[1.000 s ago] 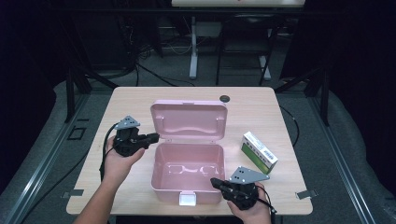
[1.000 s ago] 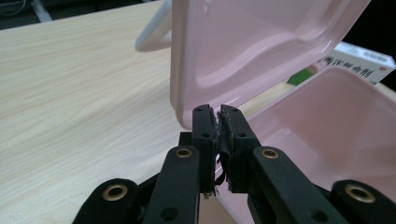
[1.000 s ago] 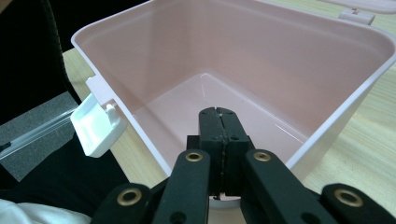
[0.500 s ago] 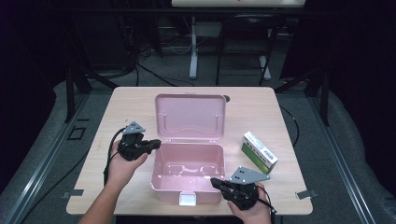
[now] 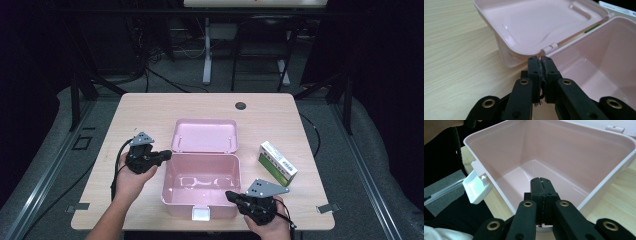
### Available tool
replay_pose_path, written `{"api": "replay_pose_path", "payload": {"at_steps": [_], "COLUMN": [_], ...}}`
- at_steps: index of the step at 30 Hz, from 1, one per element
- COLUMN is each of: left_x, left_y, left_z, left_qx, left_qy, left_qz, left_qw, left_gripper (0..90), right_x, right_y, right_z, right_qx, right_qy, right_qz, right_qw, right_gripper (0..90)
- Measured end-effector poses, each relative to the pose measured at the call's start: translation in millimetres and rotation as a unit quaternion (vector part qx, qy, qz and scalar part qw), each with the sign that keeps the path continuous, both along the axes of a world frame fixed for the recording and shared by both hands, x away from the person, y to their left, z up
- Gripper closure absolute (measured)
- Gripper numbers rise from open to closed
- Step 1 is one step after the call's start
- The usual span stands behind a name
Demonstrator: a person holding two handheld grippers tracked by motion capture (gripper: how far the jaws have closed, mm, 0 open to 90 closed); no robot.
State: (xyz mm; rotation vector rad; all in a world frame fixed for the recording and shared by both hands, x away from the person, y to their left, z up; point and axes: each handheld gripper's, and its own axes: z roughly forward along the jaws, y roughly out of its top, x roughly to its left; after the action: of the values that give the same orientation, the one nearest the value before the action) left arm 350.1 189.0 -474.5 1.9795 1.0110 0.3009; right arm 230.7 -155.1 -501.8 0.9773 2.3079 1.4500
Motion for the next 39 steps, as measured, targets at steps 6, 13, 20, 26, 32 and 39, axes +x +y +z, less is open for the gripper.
{"api": "replay_pose_path", "payload": {"at_steps": [6,13,20,26,32,39], "left_x": [-3.9,-6.8,-6.3,-9.6,-20.3,-24.6], "left_y": [3.1,6.8,6.1,7.4,17.6,29.3], "left_z": [-1.1,-2.7,-2.8,-1.1,3.5,3.5], "left_qx": [-0.005,-0.015,-0.013,-0.014,-0.035,-0.031], "left_qy": [-0.002,-0.003,-0.007,-0.019,-0.017,-0.003], "left_qz": [0.003,0.003,0.001,0.007,0.007,0.011], "left_qw": [1.0,0.9999,0.9999,0.9997,0.9992,0.9995], "left_gripper": [86.5,86.4,86.3,80.9,63.2,52.6], "right_x": [-0.1,-1.9,-3.2,-5.1,-3.9,9.7], "right_y": [0.1,1.8,3.0,2.3,-3.9,-14.5], "right_z": [-0.2,-0.4,-0.2,3.1,23.9,38.6], "right_qx": [0.003,0.011,0.013,0.012,0.022,0.016], "right_qy": [0.001,0.008,0.01,-0.005,-0.019,-0.003], "right_qz": [0.0,0.008,0.005,0.004,0.005,0.001], "right_qw": [1.0,0.9999,0.9999,0.9999,0.9996,0.9999], "right_gripper": [90.0,90.0,89.3,82.0,62.9,49.1]}}
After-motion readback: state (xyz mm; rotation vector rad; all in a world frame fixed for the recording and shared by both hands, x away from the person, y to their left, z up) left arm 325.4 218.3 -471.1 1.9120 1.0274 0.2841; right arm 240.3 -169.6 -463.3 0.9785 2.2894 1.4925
